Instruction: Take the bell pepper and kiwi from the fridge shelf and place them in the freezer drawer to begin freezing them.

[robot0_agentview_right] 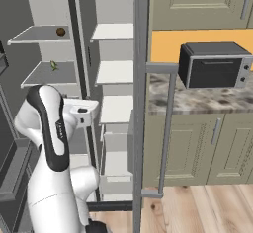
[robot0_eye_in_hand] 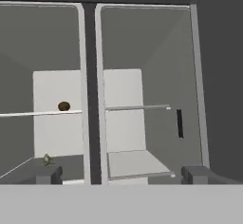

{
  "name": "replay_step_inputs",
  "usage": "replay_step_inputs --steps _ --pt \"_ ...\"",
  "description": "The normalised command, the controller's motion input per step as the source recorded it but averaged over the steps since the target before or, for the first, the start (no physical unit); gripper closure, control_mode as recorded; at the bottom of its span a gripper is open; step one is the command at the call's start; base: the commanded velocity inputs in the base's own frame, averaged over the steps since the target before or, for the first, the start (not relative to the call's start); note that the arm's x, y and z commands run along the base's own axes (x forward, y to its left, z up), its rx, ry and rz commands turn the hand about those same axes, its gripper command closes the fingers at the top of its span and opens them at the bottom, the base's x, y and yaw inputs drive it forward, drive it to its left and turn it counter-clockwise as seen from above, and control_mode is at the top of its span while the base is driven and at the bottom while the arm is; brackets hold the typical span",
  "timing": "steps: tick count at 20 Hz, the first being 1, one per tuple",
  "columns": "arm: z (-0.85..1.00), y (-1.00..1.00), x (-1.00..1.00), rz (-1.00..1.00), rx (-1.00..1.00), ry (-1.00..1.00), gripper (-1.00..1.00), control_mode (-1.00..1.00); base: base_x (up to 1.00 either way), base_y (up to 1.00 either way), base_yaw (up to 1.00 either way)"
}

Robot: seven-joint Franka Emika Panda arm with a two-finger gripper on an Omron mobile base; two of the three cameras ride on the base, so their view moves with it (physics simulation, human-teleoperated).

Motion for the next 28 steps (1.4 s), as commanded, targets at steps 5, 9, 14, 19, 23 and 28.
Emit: replay_step_inputs --steps 5,9,14,19,23,28 --pt "-0.12 0.00 0.00 0.00 -0.02 0.00 -1.00 -1.00 0.00 0.00 0.00" --pt "-0.03 0.00 -0.04 0.01 -0.01 0.00 -1.00 1.00 -0.09 0.06 0.11" --pt "0.00 0.00 0.00 0.00 0.00 0.00 -1.00 1.00 0.12 0.29 0.32" --pt "0.00 0.00 0.00 0.00 0.00 0.00 -1.00 1.00 0.44 0.12 0.41" --pt "0.00 0.00 0.00 0.00 0.00 0.00 -1.00 1.00 0.77 0.12 0.39" --pt "0.00 0.00 0.00 0.00 0.00 0.00 -1.00 1.00 0.68 0.14 0.34"
